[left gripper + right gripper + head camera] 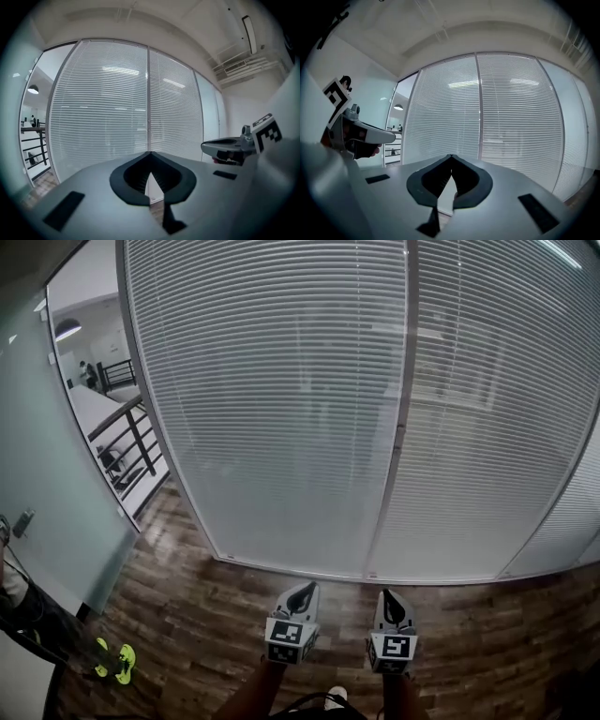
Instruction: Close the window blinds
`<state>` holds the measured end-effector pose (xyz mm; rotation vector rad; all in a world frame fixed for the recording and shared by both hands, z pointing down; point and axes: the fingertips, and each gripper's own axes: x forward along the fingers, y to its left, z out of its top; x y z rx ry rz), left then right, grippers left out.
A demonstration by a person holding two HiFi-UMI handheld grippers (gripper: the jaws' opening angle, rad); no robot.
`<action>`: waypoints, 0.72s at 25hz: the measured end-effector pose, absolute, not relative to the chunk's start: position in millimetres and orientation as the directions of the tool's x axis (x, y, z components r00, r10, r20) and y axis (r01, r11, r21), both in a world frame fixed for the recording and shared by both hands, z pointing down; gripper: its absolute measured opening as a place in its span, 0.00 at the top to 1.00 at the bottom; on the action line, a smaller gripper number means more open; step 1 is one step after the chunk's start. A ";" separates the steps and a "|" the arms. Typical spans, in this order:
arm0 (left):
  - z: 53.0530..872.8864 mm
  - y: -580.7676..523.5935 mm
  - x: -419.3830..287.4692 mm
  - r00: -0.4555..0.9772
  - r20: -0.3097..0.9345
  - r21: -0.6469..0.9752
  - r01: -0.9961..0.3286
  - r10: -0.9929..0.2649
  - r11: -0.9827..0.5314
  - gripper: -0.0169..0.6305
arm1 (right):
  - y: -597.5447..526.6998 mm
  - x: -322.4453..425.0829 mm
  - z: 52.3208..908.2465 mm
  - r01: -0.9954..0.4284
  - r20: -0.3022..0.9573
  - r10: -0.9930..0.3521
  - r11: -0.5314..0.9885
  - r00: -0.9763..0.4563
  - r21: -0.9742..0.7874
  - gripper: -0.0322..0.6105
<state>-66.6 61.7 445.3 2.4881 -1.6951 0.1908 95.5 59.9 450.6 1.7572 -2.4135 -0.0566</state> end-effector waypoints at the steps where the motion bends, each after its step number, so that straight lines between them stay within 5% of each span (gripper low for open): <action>1: 446.9 69.0 -69.6 0.366 0.174 0.033 -0.930 -0.914 -0.366 0.98 | 68.1 91.4 452.2 -0.943 0.105 -0.948 0.311 -0.300 0.121 0.95; 18: 455.9 122.8 -116.8 0.379 0.146 0.106 -0.924 -0.914 -0.366 0.98 | 128.9 54.1 443.3 -0.954 0.062 -0.966 0.258 -0.252 0.154 0.95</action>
